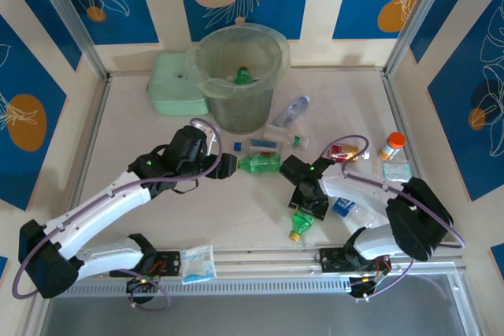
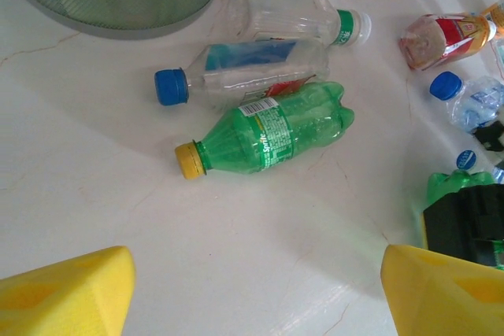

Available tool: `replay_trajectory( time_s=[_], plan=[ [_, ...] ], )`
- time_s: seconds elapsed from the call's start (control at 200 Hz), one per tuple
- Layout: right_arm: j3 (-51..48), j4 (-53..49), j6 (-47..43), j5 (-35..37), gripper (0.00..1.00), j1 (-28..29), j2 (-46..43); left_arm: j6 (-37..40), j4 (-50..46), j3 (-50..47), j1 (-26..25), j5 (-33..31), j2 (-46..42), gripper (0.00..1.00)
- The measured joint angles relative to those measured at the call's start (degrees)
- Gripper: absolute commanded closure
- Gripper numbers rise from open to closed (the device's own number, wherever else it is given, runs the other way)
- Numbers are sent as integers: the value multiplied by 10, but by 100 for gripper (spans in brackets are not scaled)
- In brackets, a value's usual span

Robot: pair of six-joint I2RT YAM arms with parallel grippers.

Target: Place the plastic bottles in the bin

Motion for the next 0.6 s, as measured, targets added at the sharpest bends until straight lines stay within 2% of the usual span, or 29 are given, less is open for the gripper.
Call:
replay_trajectory(
  time_s=[0.19, 0.325, 0.445, 0.6],
  plan=[
    [52, -34, -31, 29, 42, 0, -108, -1, -6, 0, 0, -5, 0, 19],
    [140, -43, -95, 26, 42, -46, -155, -9, -6, 0, 0, -15, -2, 19],
    [260, -41, -165, 15, 42, -110, -137, -15, -7, -1, 0, -18, -4, 19],
    [449, -3, -259, -7, 42, -158, -48, -24, -7, -9, 0, -18, -4, 19]
  ],
)
